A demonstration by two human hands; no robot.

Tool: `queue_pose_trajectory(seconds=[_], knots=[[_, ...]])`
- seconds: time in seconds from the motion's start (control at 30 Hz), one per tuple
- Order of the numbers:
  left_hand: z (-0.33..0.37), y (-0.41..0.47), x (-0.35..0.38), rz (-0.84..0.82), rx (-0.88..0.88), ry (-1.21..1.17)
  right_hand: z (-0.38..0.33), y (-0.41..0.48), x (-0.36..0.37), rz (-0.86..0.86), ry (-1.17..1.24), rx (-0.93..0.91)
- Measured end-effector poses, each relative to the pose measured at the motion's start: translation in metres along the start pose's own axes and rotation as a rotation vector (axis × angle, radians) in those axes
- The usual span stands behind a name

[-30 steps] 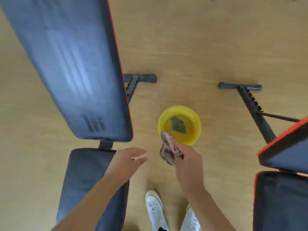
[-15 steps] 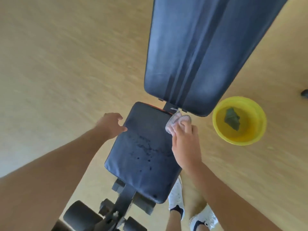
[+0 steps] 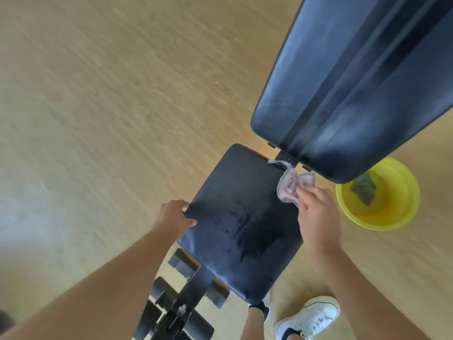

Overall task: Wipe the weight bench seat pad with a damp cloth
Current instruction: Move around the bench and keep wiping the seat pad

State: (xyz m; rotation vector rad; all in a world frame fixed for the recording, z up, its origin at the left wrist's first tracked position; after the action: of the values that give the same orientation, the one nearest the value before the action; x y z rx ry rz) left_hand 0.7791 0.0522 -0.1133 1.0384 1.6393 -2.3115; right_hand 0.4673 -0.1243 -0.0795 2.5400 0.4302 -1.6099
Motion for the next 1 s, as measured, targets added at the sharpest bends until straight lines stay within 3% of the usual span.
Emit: queue_pose_trajectory(seconds=[0.03,0.1,0.17,0.23,0.27,0.3,0.33,0.43,0.47,0.5,0.6,0.7,0.73,0.83,0.9,0.97,1.0], knots=[[-0.004,0.002,0.001,0.025,-0.007,-0.014,0.005,0.002,-0.003,0.051,0.009,0.087],[-0.011,0.005,0.004,0.078,-0.025,-0.039,-0.028,-0.026,0.018,-0.04,0.063,0.031],[-0.012,0.006,0.004,0.123,-0.038,-0.038,-0.076,-0.087,0.054,-0.316,0.168,-0.179],[-0.012,0.008,0.001,0.155,-0.039,-0.012,-0.116,-0.131,0.064,-0.537,0.127,-0.575],[-0.011,0.008,0.0,0.167,-0.04,0.003,-0.122,-0.124,0.061,-0.562,0.082,-0.751],[-0.01,0.009,-0.001,0.176,-0.038,0.021,-0.118,-0.094,0.057,-0.53,0.0,-0.776],[-0.008,0.009,-0.001,0.181,-0.031,0.041,-0.105,-0.051,0.053,-0.527,-0.046,-0.627],[-0.001,0.011,-0.004,0.123,0.0,0.116,-0.051,0.046,0.013,-0.019,-0.067,-0.144],[0.005,0.013,-0.005,0.07,0.019,0.178,-0.046,0.041,0.015,0.038,-0.031,-0.059],[0.014,0.017,-0.007,0.002,0.053,0.28,-0.053,0.02,0.03,-0.017,0.0,-0.031],[0.048,0.029,-0.01,-0.159,0.257,0.677,-0.122,-0.09,0.078,-0.344,0.16,-0.384],[0.054,0.036,-0.01,-0.275,0.41,0.821,-0.14,-0.125,0.075,-0.4,0.093,-0.801],[0.046,0.039,-0.012,-0.316,0.413,0.764,-0.129,-0.097,0.069,-0.346,0.069,-0.75],[0.001,0.043,-0.02,-0.478,0.319,0.416,-0.074,0.011,0.036,-0.071,-0.002,-0.278],[-0.027,0.04,-0.016,-0.525,0.258,0.185,-0.06,0.027,0.028,0.009,0.048,-0.074],[-0.043,0.038,-0.009,-0.465,0.216,-0.034,-0.085,-0.006,0.045,-0.008,0.101,-0.101],[-0.047,0.039,-0.008,-0.397,0.204,-0.122,-0.108,-0.035,0.06,-0.083,0.129,-0.247]])
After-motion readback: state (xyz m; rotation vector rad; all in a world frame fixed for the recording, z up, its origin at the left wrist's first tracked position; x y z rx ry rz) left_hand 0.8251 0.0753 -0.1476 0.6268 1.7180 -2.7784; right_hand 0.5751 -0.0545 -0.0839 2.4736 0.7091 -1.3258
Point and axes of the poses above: each hand's wrist, its own y-axis towards the middle knuckle, its own x-axis out of the palm, z = x × y, the point moved 9 cm from there along y, towards the middle knuckle, and after that the axes turned 4 degrees about x, right-handed, at the moved point
